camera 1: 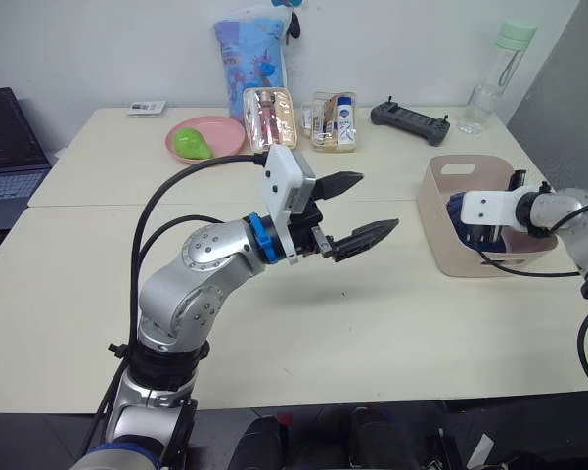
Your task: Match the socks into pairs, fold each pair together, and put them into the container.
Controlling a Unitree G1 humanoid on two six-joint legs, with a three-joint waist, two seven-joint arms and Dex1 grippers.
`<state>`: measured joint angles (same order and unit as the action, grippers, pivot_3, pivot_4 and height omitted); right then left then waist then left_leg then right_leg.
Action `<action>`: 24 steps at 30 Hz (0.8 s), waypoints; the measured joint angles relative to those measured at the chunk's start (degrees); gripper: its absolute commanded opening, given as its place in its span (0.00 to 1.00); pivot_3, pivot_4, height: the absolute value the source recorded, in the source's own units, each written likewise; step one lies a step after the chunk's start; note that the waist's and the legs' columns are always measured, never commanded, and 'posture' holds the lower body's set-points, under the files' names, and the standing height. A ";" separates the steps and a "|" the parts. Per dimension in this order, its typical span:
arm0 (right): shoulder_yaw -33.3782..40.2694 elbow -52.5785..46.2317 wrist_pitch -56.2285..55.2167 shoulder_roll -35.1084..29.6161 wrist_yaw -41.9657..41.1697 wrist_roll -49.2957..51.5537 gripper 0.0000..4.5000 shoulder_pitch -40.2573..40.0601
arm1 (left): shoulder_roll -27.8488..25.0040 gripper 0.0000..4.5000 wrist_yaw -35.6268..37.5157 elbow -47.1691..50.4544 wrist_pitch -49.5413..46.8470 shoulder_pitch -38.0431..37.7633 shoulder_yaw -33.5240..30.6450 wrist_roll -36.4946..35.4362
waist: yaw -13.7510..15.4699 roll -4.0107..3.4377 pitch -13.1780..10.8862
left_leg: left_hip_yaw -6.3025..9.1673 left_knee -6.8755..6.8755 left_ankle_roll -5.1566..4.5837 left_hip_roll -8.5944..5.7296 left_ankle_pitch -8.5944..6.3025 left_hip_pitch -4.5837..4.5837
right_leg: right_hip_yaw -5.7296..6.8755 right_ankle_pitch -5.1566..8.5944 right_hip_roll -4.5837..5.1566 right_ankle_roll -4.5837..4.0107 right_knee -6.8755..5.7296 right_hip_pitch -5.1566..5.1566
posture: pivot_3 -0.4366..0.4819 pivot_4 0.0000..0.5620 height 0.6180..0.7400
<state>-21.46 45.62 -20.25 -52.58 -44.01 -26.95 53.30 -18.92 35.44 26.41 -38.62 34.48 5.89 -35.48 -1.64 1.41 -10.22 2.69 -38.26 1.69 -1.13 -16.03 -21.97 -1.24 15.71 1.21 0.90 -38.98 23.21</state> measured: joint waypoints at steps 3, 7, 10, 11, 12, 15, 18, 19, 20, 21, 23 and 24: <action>-0.04 0.07 0.03 -0.01 -3.30 0.13 0.32 0.00 | -0.17 1.00 0.00 0.40 -0.70 0.00 0.00 -0.25 | -0.01 0.00 0.00 | 0.00 -0.01 0.00 0.00 0.00 0.01 | 0.01 0.00 0.00 0.00 0.00 -0.02 | 0.48 0.27 1.00; 0.29 0.07 1.01 -0.03 -8.44 1.69 0.62 0.26 | -0.23 1.00 0.02 0.37 -0.92 0.01 0.00 -0.25 | -0.01 0.00 0.00 | 0.02 -0.02 0.00 0.00 0.00 0.01 | 0.02 0.00 0.00 0.00 0.00 -0.02 | 0.48 0.27 1.00; 0.60 0.03 2.26 -0.45 -13.46 3.45 0.86 1.79 | -0.42 1.00 0.36 0.20 -0.66 -0.06 0.00 -0.11 | -0.03 -0.01 0.00 | 0.02 -0.02 0.00 0.00 0.00 0.01 | 0.03 0.00 0.00 0.00 -0.01 -0.02 | 0.48 0.27 1.00; 0.83 -0.25 2.60 -0.89 -15.05 3.76 0.93 2.31 | -0.57 1.00 0.53 0.15 -0.47 -0.19 0.00 0.02 | -0.03 -0.01 0.00 | 0.03 -0.01 0.00 0.00 0.00 0.01 | 0.03 0.00 0.00 0.00 -0.01 -0.02 | 0.48 0.27 1.00; 1.30 -0.36 3.17 -1.44 -17.25 4.37 1.00 3.19 | -0.92 1.00 0.96 0.04 0.05 -0.55 0.00 0.19 | -0.02 -0.01 0.00 | 0.05 -0.01 0.00 0.00 0.00 0.01 | 0.06 0.00 0.00 0.00 0.00 -0.02 | 0.48 0.27 1.00; 2.39 -0.85 5.03 -3.02 -22.61 6.37 1.00 4.88 | -1.26 1.00 1.67 -0.26 0.73 -1.57 -0.03 0.46 | 0.01 0.00 0.00 | 0.07 -0.02 -0.01 0.00 -0.01 0.00 | 0.08 0.00 0.01 0.00 0.01 -0.02 | 0.48 0.27 1.00; 2.62 -0.96 8.05 -3.74 -30.22 8.67 1.00 8.10 | -1.65 1.00 2.43 -0.90 1.77 -1.74 -0.11 0.63 | -0.09 -0.03 -0.01 | 0.05 -0.01 -0.02 0.00 -0.01 0.03 | 0.07 0.00 0.01 -0.01 0.00 -0.02 | 0.48 0.27 1.00; 3.23 -0.97 8.91 -4.05 -31.95 9.35 1.00 9.55 | -1.72 1.00 2.65 -1.20 1.93 -1.76 -0.12 0.69 | -0.09 -0.03 -0.01 | 0.06 0.00 -0.02 0.00 -0.01 0.03 | 0.08 0.00 0.01 -0.01 -0.01 -0.02 | 0.48 0.27 1.00; 3.73 -0.97 9.58 -4.29 -32.79 9.99 1.00 10.92 | -1.78 1.00 2.71 -1.39 2.10 -1.84 -0.13 0.79 | -0.08 -0.02 -0.01 | 0.08 0.00 -0.02 0.00 -0.01 0.02 | 0.10 0.00 0.01 -0.01 0.00 -0.02 | 0.48 0.27 1.00; 4.39 -0.98 9.82 -4.43 -33.26 10.26 1.00 11.80 | -1.80 1.00 2.72 -1.52 2.22 -1.85 -0.13 0.85 | -0.05 -0.02 -0.01 | 0.09 0.00 -0.02 0.01 -0.01 0.02 | 0.11 0.00 0.01 -0.01 0.00 -0.02 | 0.48 0.27 1.00; 4.65 -0.37 10.49 -4.22 -32.91 10.25 0.91 13.44 | -1.89 1.00 2.71 -1.54 2.66 -1.88 -0.14 0.87 | -0.03 -0.02 -0.01 | 0.08 0.00 -0.02 0.00 -0.01 0.01 | 0.10 0.00 0.02 -0.01 0.02 -0.02 | 0.48 0.27 1.00; 4.75 0.05 10.72 -3.85 -32.12 10.25 0.86 14.05 | -1.87 1.00 2.70 -1.53 2.83 -1.88 -0.13 0.87 | -0.03 -0.02 -0.01 | 0.08 -0.01 -0.02 0.00 -0.01 0.00 | 0.09 0.00 0.03 -0.01 0.01 -0.02 | 0.48 0.27 1.00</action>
<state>-16.71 45.67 -9.53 -56.43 -76.14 -16.71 67.35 -20.78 38.14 24.88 -35.80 32.59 5.76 -34.61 -1.66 1.39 -10.23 2.76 -38.27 1.68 -1.13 -16.04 -21.96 -1.14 15.71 1.24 0.89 -38.96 23.19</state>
